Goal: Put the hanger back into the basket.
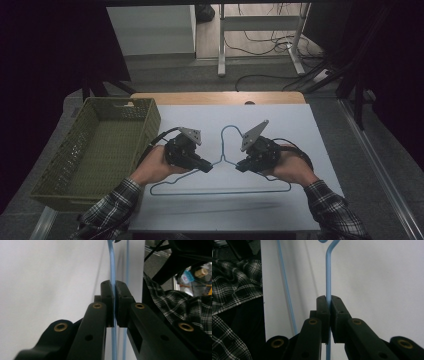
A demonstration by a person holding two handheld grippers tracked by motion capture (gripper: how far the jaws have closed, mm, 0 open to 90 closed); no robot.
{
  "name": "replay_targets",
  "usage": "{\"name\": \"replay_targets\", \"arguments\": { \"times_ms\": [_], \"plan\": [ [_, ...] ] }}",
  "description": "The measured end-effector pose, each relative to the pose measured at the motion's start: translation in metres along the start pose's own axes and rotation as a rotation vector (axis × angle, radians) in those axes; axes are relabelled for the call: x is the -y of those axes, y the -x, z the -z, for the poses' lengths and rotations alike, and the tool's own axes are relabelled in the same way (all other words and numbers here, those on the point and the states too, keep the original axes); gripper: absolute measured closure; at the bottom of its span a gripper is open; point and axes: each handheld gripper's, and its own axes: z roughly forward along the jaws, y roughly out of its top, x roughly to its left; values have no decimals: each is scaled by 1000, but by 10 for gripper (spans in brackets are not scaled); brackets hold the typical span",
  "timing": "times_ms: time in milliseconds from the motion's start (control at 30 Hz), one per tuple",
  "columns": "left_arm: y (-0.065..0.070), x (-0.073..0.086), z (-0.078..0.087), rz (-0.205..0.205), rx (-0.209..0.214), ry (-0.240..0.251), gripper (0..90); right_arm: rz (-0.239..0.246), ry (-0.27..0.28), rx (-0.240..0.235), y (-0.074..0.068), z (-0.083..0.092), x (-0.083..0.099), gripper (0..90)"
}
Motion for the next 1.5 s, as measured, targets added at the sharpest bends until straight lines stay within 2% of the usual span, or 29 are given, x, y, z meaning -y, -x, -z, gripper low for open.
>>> {"name": "replay_targets", "arguments": {
  "times_ms": [33, 67, 133, 167, 200, 267, 300, 433, 467, 500, 533, 600, 667, 700, 733, 767, 800, 833, 867, 933, 967, 1000, 1033, 1067, 1100, 1300, 1500],
  "plan": [
    [0, 0, 0, 11, 14, 1, 871, 2, -2, 0, 0, 0, 0, 859],
    [1, 0, 0, 11, 3, 6, 872, 4, -5, -2, 0, -1, 0, 853],
    [2, 0, 0, 19, 18, 10, 872, 1, -11, 8, 0, 0, -1, 840],
    [3, 0, 0, 23, -1, 21, 873, 2, -5, 1, 1, 0, -1, 817],
    [2, -1, 1, 26, 13, 14, 873, -1, -3, 1, 1, 0, -1, 780],
    [2, 0, 2, 32, 10, 20, 873, 2, 0, 4, 0, 0, -1, 746],
    [2, 0, 2, 30, 8, 24, 874, 3, 0, 10, -1, 1, -1, 700],
    [1, 1, 5, 29, 7, 34, 874, -4, 4, 22, -1, 3, 1, 637],
    [2, 2, 5, 34, -4, 40, 874, -3, 3, 28, -1, 4, 1, 605],
    [1, 2, 5, 40, 3, 39, 875, -6, 6, 36, -1, 4, 2, 572],
    [2, 2, 7, 39, -11, 44, 874, -13, 8, 52, -1, 5, 4, 506],
    [2, 3, 7, 35, -10, 45, 875, -13, 9, 59, 0, 6, 4, 477],
    [3, 3, 8, 39, -7, 50, 874, -43, 14, 75, 1, 9, 7, 377],
    [4, 2, 9, 40, -22, 56, 874, -43, 14, 75, 1, 9, 7, 377],
    [3, 2, 10, 49, -14, 60, 874, -63, 18, 81, 2, 11, 9, 295],
    [4, 2, 11, 51, -25, 66, 874, -63, 18, 81, 2, 11, 9, 295],
    [3, 2, 13, 63, -22, 71, 874, -82, 35, 89, 3, 13, 11, 211],
    [4, 3, 14, 60, -34, 78, 874, -82, 35, 89, 3, 13, 11, 211],
    [4, 3, 16, 71, -37, 83, 874, -90, 40, 97, 3, 14, 12, 169],
    [5, 4, 21, 87, -47, 104, 874, -102, 52, 136, 3, 17, 15, 96],
    [5, 4, 22, 80, -50, 104, 874, -119, 62, 159, 2, 18, 17, 68],
    [6, 4, 24, 90, -66, 114, 874, -127, 67, 176, 2, 20, 18, 55],
    [5, 5, 27, 93, -56, 114, 874, -137, 72, 195, 1, 22, 20, 43],
    [6, 6, 31, 102, -75, 125, 874, -148, 84, 223, 0, 26, 23, 14],
    [6, 6, 31, 102, -75, 125, 874, -148, 84, 223, 0, 26, 23, 14],
    [4, 11, 46, 132, -118, 161, 874, -221, 138, 294, -2, 43, 32, 0],
    [2, 16, 63, 160, -149, 196, 875, -271, 175, 337, -5, 58, 47, 0]
  ]
}}
